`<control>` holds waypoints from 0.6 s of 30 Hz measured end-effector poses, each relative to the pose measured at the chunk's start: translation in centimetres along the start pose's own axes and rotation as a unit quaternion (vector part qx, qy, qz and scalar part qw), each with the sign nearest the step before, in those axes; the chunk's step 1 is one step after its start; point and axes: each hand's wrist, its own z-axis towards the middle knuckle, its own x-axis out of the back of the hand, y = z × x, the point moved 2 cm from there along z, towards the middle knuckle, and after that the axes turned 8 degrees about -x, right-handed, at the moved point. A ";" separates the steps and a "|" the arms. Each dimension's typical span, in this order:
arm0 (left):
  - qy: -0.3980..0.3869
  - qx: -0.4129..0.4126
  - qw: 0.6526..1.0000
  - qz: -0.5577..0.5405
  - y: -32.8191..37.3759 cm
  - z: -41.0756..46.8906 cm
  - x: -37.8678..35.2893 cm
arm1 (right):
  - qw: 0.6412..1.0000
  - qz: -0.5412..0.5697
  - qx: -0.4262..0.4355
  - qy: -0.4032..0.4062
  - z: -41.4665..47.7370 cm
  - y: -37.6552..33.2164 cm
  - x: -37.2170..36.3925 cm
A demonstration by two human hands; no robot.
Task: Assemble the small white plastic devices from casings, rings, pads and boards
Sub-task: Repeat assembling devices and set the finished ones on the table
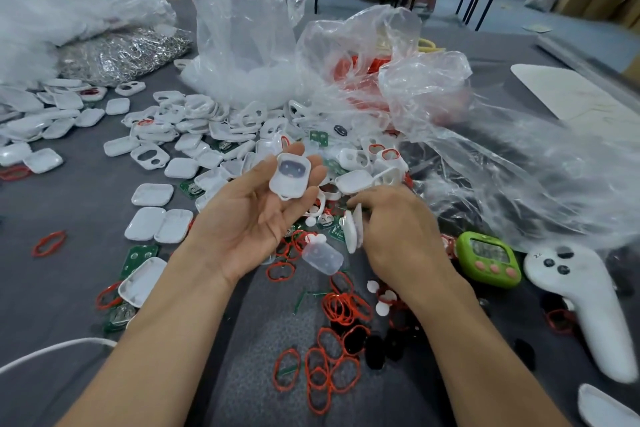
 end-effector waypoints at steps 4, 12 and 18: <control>0.002 0.000 1.000 -0.001 0.0 -0.1 0.1 | 0.997 0.022 -0.055 0.042 -0.4 0.8 1.1; 0.004 0.002 1.000 0.026 -0.3 0.0 -0.2 | 0.989 -0.021 -0.132 0.064 0.0 0.5 0.7; 0.008 0.003 0.999 0.033 -0.5 -0.1 -0.3 | 0.996 -0.054 -0.052 0.036 0.1 0.5 0.1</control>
